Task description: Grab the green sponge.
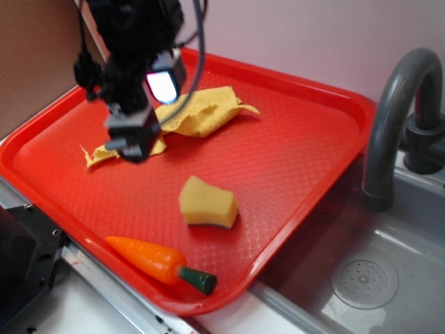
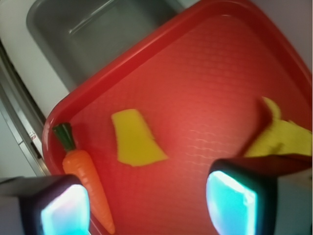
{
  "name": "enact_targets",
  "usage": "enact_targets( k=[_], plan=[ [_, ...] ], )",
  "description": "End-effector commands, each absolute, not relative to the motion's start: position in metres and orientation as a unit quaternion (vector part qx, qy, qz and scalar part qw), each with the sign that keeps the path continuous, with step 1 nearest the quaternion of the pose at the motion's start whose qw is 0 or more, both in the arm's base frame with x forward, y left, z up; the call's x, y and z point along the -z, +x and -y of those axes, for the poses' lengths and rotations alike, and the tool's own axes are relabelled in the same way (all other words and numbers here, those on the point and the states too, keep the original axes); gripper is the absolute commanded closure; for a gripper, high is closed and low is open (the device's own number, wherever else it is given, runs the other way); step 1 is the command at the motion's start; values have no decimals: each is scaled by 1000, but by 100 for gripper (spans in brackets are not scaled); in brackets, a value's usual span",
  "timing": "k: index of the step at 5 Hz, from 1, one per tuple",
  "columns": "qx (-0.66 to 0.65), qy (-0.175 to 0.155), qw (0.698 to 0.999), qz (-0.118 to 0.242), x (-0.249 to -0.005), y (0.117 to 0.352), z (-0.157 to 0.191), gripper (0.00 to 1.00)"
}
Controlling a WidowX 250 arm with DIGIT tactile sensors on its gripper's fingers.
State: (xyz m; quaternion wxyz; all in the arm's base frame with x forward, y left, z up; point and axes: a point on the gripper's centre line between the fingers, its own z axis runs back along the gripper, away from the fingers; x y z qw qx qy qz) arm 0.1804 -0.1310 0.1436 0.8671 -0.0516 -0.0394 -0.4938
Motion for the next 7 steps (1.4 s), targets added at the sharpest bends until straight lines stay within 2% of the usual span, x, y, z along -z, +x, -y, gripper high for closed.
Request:
enact_targets(
  k=[1, 2, 3, 4, 5, 7],
  plan=[
    [489, 3, 872, 10, -106, 176, 157, 0],
    [496, 21, 868, -2, -85, 181, 166, 0],
    [498, 53, 865, -17, -68, 184, 174, 0],
    [502, 59, 863, -31, -54, 189, 173, 0],
    [509, 87, 855, -40, -45, 188, 175, 100],
    [496, 61, 866, -19, -65, 188, 164, 100]
  ],
)
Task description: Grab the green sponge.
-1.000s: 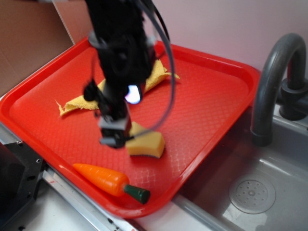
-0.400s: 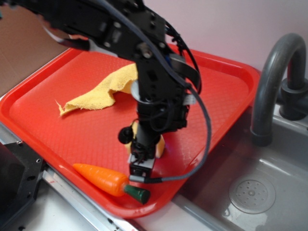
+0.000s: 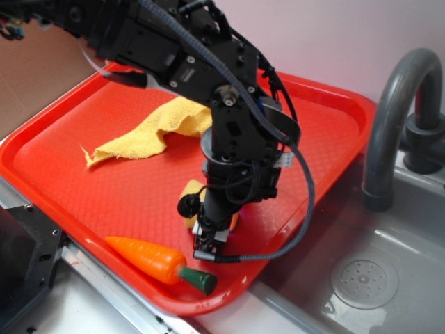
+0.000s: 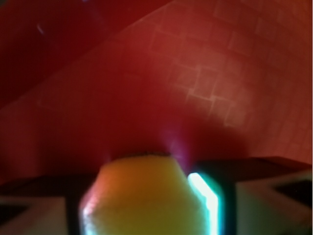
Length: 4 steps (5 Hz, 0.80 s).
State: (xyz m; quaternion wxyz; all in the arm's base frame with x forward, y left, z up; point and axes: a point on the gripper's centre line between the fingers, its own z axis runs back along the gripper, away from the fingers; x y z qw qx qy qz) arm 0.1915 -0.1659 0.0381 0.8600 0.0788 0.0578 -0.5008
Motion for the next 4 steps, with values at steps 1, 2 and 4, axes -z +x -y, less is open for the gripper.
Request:
enact_targets(
  k=[1, 2, 4],
  plan=[
    [450, 47, 892, 8, -104, 204, 149, 100],
    [333, 88, 939, 20, -155, 214, 125, 100],
    [85, 27, 995, 50, -225, 189, 64, 100]
  ],
)
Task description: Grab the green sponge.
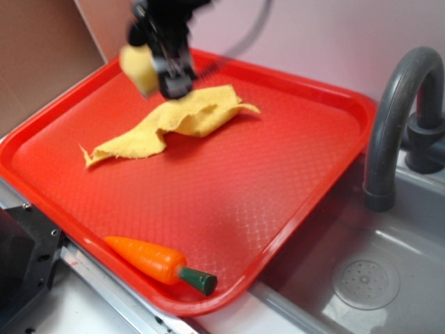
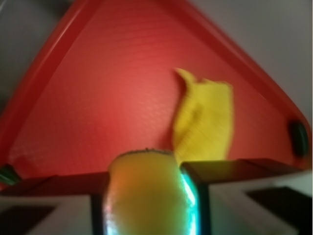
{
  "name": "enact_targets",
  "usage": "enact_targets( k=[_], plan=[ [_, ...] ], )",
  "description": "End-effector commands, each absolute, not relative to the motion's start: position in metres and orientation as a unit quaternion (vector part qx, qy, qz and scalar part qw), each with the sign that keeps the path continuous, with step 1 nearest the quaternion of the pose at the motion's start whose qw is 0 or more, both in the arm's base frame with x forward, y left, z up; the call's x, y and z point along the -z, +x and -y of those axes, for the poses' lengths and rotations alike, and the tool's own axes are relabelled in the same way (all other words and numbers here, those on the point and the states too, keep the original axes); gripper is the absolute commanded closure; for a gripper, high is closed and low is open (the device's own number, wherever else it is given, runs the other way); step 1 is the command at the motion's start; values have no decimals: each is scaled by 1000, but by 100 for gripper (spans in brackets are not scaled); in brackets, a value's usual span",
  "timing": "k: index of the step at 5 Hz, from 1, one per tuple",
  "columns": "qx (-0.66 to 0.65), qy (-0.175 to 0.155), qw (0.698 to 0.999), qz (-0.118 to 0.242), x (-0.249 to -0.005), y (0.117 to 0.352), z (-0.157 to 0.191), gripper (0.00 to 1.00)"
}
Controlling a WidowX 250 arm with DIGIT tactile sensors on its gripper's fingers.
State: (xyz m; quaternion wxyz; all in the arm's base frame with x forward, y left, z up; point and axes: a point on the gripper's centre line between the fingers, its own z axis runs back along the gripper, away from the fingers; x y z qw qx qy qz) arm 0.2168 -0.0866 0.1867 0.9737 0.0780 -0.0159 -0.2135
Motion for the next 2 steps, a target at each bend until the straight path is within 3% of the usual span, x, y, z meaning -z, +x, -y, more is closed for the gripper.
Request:
enact_targets(
  k=[1, 2],
  plan=[
    [-42, -9, 998, 54, -233, 173, 51, 100],
    [6, 18, 999, 29, -231, 181, 59, 100]
  ],
)
